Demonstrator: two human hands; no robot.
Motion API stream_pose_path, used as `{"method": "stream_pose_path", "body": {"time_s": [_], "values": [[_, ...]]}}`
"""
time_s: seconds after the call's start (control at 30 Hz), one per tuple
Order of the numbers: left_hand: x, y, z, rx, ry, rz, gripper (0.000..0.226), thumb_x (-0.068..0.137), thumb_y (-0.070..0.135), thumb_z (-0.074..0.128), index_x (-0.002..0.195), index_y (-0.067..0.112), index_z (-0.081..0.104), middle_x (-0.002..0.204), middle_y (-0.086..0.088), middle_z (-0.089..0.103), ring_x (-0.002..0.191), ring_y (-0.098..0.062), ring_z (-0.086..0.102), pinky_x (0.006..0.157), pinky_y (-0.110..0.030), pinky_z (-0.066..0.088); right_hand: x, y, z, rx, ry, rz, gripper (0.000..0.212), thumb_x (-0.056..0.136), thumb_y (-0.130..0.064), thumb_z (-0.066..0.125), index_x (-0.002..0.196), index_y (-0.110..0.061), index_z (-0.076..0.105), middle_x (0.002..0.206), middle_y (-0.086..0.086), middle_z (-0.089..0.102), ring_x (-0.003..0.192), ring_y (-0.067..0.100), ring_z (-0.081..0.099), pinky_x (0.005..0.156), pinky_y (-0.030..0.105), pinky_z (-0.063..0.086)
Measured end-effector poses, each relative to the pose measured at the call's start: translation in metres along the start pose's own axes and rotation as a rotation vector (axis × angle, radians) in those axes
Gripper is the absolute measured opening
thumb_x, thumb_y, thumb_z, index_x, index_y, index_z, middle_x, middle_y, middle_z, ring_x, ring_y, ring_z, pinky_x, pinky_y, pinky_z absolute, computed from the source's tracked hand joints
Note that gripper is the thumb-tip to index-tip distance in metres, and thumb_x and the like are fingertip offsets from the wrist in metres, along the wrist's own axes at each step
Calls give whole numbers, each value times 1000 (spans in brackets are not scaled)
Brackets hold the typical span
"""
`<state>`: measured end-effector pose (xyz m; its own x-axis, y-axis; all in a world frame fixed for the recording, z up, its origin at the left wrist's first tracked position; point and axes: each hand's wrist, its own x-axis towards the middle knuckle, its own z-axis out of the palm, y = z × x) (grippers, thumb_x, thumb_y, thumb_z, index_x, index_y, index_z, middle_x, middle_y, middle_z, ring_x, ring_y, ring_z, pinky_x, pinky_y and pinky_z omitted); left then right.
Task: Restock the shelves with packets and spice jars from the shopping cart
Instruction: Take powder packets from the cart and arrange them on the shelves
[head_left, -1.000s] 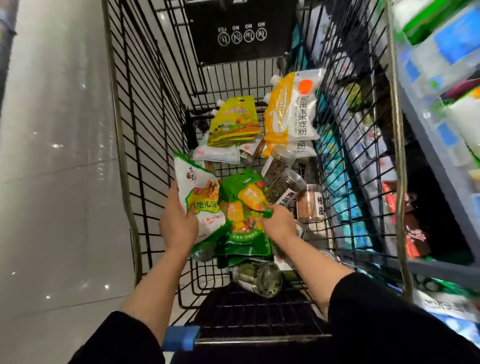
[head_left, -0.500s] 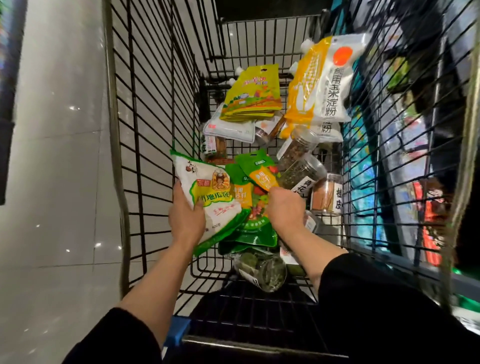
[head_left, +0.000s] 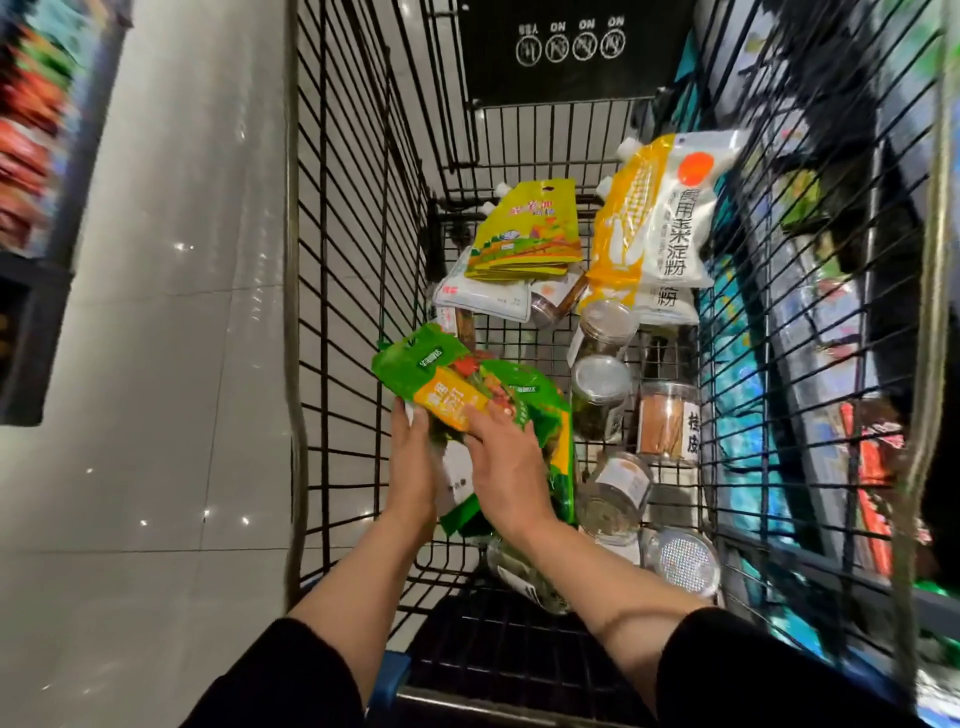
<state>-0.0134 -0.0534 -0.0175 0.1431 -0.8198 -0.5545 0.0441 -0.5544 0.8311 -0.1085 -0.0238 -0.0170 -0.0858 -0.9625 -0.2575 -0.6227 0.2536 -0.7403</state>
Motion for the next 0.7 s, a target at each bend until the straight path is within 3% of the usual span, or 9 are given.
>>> {"method": "stream_pose_path", "body": {"time_s": [0.03,0.13,0.2,0.23,0.33,0.4,0.47,0.6,0.7], "values": [[1,-1,-1,-64,-19,-33,46,98,28,55,141,27,38,131,-9,60,114,-24,61,101,-49,46,1,1,0,3,5,0,31,97,-14,46,126,-13,56,135,9,54,134,25,39,116,50,18],[6,-9,1,65,38,-62,50,76,34,74,119,34,50,115,-4,67,108,-29,65,93,-57,50,-1,4,-1,19,-56,-68,24,96,-18,46,113,-16,62,125,4,61,125,21,46,114,53,21],[12,-17,1,237,175,5,44,71,30,68,111,32,51,106,-5,68,99,-28,66,92,-55,51,-8,6,-1,69,-145,-85,25,97,-19,45,112,-12,64,124,5,62,126,18,48,118,50,10],[13,-17,1,293,206,29,42,71,26,67,110,30,52,105,-6,68,99,-28,66,91,-54,51,-11,8,-3,122,-145,-66,25,97,-19,46,112,-9,63,121,7,63,121,19,51,119,46,11],[15,-17,1,343,218,67,38,82,7,70,114,21,55,109,-6,67,103,-26,63,95,-50,50,-10,22,-12,236,84,131,20,97,-16,48,108,-7,60,107,8,62,101,20,54,98,35,40],[13,-13,0,379,264,122,36,83,4,70,113,20,56,108,-3,66,104,-23,63,95,-44,50,-4,40,-16,163,216,288,18,95,-10,47,107,-6,60,104,10,62,99,26,55,88,38,44],[8,-5,-2,435,298,191,34,84,4,70,112,19,57,103,3,65,101,-20,62,90,-34,48,-2,56,-14,22,146,396,23,90,-7,52,112,-5,59,110,13,59,104,30,55,88,38,44],[-2,13,-9,601,348,293,33,88,8,67,119,10,57,93,7,60,90,-15,56,76,-25,39,-10,66,-6,-65,-55,544,37,84,-21,68,113,-4,52,117,14,53,111,32,51,90,37,42],[-8,18,-8,706,329,323,32,90,8,63,121,10,56,84,12,55,82,-11,51,66,-22,30,-8,59,-5,-15,29,564,54,76,-19,78,117,-4,46,118,13,49,112,30,47,92,35,40]]}}
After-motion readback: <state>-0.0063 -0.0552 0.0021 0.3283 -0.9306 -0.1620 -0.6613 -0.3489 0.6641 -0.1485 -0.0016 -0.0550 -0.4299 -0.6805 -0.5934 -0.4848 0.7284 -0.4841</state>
